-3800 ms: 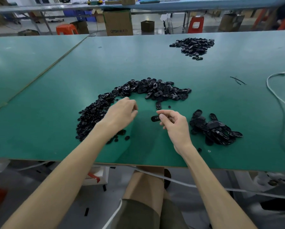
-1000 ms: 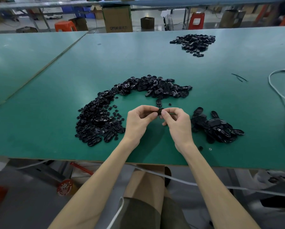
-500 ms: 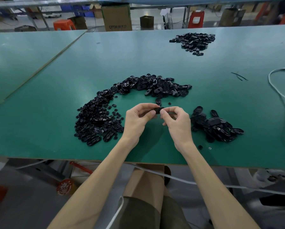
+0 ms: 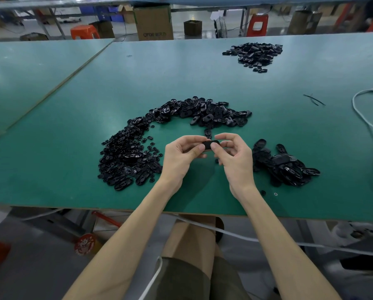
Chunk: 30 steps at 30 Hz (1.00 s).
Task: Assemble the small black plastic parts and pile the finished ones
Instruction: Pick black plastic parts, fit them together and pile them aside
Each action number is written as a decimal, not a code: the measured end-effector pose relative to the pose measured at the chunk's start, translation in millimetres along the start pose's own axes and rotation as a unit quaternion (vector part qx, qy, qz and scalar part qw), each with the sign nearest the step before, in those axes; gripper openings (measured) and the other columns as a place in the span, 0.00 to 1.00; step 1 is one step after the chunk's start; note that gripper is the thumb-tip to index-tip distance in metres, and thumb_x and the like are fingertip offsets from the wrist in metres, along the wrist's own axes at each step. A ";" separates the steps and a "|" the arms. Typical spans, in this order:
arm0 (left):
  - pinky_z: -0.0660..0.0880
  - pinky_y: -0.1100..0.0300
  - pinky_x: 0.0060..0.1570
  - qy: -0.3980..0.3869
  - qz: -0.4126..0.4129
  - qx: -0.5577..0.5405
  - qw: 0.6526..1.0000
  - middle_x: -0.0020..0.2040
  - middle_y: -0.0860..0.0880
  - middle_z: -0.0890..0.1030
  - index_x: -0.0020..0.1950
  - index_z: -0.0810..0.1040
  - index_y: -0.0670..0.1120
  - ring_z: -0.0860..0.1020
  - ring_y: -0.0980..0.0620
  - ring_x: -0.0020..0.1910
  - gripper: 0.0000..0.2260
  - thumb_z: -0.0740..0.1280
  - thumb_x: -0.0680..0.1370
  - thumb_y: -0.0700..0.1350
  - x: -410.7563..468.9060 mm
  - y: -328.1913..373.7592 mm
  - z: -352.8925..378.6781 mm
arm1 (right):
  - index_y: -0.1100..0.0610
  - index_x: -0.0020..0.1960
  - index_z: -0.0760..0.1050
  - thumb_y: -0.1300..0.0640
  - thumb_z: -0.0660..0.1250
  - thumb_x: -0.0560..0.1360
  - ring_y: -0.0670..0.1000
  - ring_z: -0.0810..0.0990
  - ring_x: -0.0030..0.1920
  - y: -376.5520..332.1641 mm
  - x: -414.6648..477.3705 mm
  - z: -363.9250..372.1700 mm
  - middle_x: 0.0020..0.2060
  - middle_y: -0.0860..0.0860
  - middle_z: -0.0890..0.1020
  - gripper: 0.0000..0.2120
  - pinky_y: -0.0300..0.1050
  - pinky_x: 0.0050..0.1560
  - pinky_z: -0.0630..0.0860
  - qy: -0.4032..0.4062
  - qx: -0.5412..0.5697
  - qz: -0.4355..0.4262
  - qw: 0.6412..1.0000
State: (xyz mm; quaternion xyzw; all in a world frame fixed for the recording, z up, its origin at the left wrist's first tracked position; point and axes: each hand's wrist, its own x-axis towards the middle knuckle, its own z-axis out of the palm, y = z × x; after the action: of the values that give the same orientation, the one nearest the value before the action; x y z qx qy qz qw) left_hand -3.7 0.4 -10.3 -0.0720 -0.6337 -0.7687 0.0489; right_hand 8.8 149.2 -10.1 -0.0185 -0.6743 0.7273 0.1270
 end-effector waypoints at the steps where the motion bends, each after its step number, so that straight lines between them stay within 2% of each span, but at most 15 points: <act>1: 0.81 0.61 0.46 0.001 -0.002 -0.001 1.000 0.51 0.42 0.87 0.55 0.84 0.38 0.85 0.49 0.49 0.07 0.71 0.78 0.32 0.1 0.1 0.0 | 0.52 0.53 0.82 0.62 0.75 0.77 0.48 0.79 0.38 0.1 0.2 -0.3 0.41 0.49 0.82 0.08 0.41 0.36 0.76 -0.002 0.005 0.003 1.000; 10: 0.82 0.61 0.46 -0.001 -0.012 0.009 1.000 0.50 0.42 0.87 0.56 0.84 0.38 0.85 0.49 0.48 0.07 0.69 0.80 0.33 -1.2 1.8 1.0 | 0.57 0.55 0.82 0.63 0.74 0.78 0.48 0.80 0.37 1.5 1.7 -0.9 0.41 0.52 0.84 0.07 0.43 0.39 0.77 -0.013 0.025 0.018 0.999; 14: 0.82 0.59 0.47 0.003 -0.010 0.024 1.000 0.51 0.41 0.87 0.58 0.82 0.35 0.86 0.47 0.50 0.08 0.65 0.83 0.34 -2.4 1.0 2.1 | 0.58 0.55 0.83 0.64 0.73 0.78 0.47 0.80 0.37 0.8 2.4 -2.1 0.40 0.50 0.85 0.07 0.41 0.40 0.77 -0.009 0.047 0.028 0.998; 20: 0.82 0.54 0.51 0.009 -0.014 0.051 0.999 0.50 0.40 0.86 0.58 0.83 0.38 0.85 0.47 0.45 0.08 0.65 0.84 0.38 -1.5 0.0 2.1 | 0.58 0.55 0.83 0.64 0.72 0.78 0.46 0.80 0.37 0.6 1.7 -2.3 0.38 0.47 0.85 0.06 0.40 0.39 0.77 -0.008 0.051 0.035 0.998; 25: 0.80 0.59 0.45 -0.010 -0.009 0.060 0.998 0.47 0.44 0.87 0.57 0.84 0.41 0.85 0.48 0.44 0.06 0.69 0.82 0.39 -1.5 0.2 3.3 | 0.55 0.53 0.84 0.64 0.73 0.77 0.45 0.81 0.38 -0.2 0.7 -2.8 0.39 0.48 0.85 0.07 0.39 0.39 0.77 -0.032 0.034 0.024 0.999; 30: 0.79 0.63 0.44 -0.029 -0.004 0.051 0.998 0.47 0.45 0.87 0.56 0.84 0.39 0.85 0.52 0.43 0.06 0.71 0.79 0.35 -2.0 -0.5 2.6 | 0.53 0.50 0.85 0.65 0.72 0.78 0.45 0.81 0.38 -1.3 0.8 -3.2 0.38 0.46 0.85 0.07 0.38 0.38 0.76 -0.038 0.030 0.012 0.999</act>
State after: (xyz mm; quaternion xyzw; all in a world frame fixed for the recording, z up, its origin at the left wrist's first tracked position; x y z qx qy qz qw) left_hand -1.7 3.0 -10.7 -0.0896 -0.6737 -0.7329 0.0309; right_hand 8.9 152.5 -8.9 0.0048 -0.6560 0.7490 0.0929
